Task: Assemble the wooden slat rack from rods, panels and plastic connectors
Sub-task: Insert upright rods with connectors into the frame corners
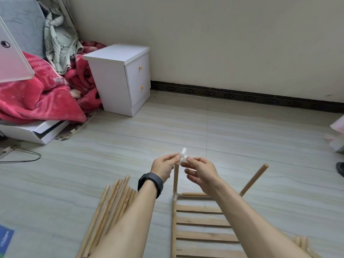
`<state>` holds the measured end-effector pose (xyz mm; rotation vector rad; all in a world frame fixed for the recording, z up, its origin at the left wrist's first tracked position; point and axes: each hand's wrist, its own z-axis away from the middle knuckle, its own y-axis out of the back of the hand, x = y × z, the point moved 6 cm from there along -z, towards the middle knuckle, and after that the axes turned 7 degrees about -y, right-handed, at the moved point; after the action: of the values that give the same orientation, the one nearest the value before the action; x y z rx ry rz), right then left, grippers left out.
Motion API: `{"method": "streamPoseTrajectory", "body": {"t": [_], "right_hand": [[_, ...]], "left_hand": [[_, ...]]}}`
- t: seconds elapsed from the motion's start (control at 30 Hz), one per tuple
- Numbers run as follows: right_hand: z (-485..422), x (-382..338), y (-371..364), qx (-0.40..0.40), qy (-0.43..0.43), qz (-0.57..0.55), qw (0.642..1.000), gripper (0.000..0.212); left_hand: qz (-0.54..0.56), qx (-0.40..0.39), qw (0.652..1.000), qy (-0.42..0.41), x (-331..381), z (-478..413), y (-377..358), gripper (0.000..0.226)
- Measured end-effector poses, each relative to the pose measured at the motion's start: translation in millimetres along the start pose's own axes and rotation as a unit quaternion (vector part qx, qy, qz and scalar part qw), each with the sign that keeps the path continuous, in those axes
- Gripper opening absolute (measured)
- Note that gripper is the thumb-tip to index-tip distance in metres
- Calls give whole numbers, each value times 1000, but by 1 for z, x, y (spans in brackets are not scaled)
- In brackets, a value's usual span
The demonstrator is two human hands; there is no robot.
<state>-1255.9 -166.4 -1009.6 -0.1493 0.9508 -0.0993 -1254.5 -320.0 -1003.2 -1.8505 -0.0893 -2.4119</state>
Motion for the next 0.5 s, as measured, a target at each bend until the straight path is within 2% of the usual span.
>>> {"method": "streamPoseTrajectory", "body": {"t": [0.17,0.5], "right_hand": [[-9,5,-7,7,21,61,998,20],[-21,15,-12,27,37,82,996,24]], "left_hand": [[13,19,999,-25,-8,-9,2,24],[-22,22,999,-32,-24,-21,1,30]]}}
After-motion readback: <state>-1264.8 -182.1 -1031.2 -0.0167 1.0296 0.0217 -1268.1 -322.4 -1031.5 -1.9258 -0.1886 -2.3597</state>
